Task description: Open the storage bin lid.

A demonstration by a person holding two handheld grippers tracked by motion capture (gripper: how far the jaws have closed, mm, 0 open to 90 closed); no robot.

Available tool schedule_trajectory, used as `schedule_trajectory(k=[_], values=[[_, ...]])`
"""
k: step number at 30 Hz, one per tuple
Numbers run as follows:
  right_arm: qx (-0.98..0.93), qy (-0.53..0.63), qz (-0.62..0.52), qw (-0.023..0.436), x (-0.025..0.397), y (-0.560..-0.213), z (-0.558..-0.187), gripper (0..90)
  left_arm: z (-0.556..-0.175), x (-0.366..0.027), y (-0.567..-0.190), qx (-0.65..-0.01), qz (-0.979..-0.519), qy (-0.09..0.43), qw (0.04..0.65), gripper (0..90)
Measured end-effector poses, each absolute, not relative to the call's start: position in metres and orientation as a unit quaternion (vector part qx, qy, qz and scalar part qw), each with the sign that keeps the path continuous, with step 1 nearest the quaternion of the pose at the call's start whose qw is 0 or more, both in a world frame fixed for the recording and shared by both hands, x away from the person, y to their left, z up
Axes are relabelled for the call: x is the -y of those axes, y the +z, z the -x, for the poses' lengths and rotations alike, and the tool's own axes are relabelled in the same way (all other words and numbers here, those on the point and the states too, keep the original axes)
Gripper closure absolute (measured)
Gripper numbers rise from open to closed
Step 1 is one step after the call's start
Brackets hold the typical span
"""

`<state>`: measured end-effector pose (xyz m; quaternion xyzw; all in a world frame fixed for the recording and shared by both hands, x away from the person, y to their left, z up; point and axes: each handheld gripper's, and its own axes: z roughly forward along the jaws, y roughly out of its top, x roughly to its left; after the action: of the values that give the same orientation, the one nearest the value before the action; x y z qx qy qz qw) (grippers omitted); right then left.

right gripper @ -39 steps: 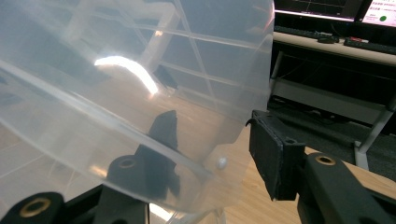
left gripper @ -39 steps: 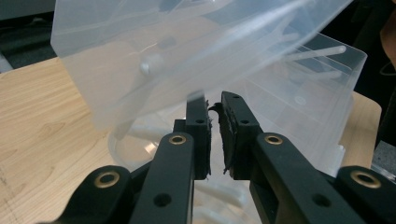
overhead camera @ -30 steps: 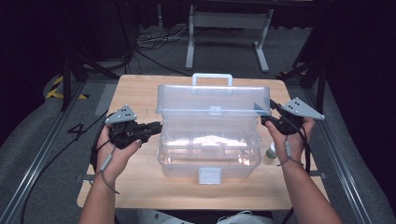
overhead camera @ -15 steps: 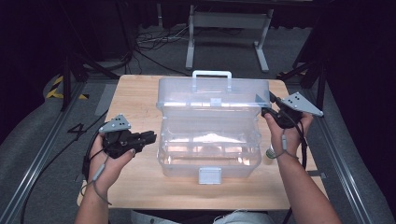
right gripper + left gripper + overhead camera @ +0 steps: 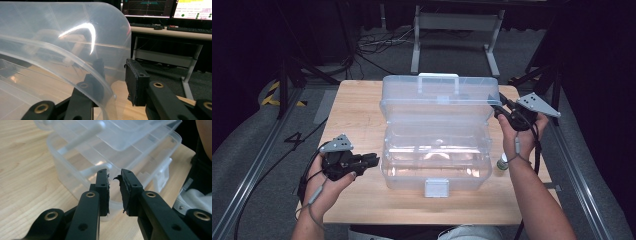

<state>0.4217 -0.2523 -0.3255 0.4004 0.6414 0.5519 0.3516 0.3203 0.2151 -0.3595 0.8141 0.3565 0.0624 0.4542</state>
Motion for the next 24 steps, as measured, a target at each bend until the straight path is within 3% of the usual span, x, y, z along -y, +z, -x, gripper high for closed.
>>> schedule_trajectory(k=[12,24], values=[[-0.641,0.561,-0.411,0.324,0.256,-0.322,-0.432,68.9,-0.32,-0.192,-0.378,-0.3,-0.848,0.027,0.437,71.3],[-0.638,0.563,-0.422,0.313,0.256,-0.319,-0.44,69.3,-0.328,-0.176,-0.395,-0.285,-0.86,0.008,0.423,68.3]])
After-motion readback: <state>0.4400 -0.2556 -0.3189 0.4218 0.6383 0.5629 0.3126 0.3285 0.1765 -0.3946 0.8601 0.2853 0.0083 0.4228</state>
